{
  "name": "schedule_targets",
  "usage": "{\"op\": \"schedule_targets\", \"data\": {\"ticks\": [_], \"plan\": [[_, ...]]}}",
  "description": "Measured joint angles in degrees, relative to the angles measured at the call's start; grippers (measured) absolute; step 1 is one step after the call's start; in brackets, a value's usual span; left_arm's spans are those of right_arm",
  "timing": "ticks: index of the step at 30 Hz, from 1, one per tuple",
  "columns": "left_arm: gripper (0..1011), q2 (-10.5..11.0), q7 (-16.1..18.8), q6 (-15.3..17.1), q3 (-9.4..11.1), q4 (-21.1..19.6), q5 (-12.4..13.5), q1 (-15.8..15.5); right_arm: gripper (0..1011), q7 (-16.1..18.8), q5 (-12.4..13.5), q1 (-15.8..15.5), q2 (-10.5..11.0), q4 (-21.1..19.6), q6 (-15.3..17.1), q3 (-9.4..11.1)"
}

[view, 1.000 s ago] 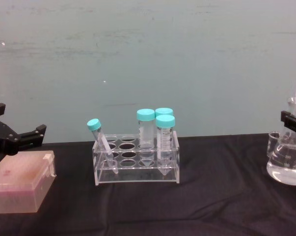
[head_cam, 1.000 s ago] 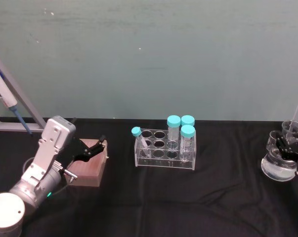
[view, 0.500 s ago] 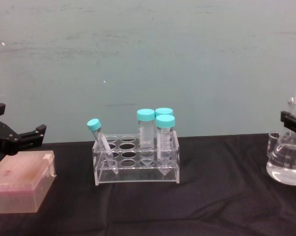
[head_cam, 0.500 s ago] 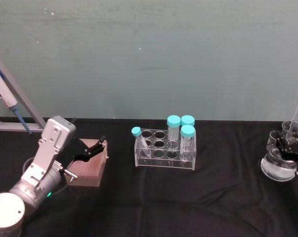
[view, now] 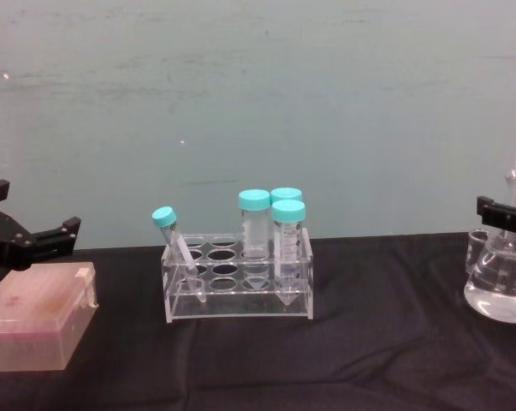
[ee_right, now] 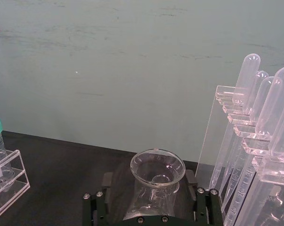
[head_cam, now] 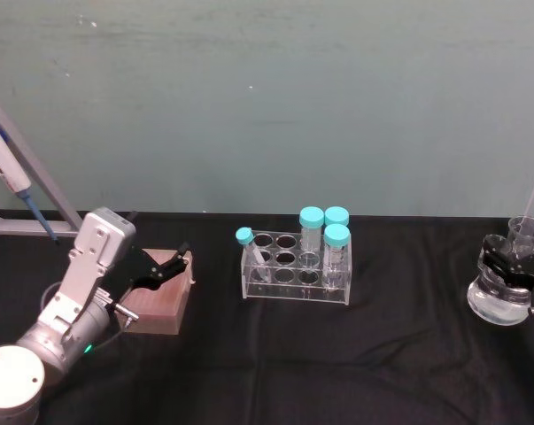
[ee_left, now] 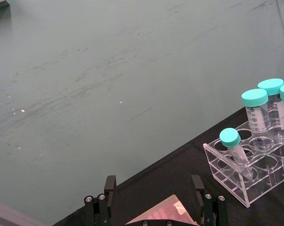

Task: Place the experimental apparatus aside using one hand.

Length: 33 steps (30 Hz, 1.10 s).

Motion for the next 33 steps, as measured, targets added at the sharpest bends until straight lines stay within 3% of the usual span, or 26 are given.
{"op": "schedule_targets", "data": {"ticks": [4, 22, 33], "plan": [[1000, 0.00, 0.00, 0.00, 0.00, 0.00, 0.00, 0.00, 1002, -0.01, 0.00, 0.01, 0.00, 0.00, 0.00, 0.00], [1000, 0.00, 0.00, -0.01, 0.00, 0.00, 0.00, 0.00, 1003, -0.02, -0.03, 0.00, 0.00, -0.03, -0.07, -0.01], [1000, 0.00, 0.00, 0.00, 0.00, 0.00, 0.00, 0.00, 1003, -1.88, -2.51, -1.28, 0.07, -3.25, -2.26, 0.03]]}}
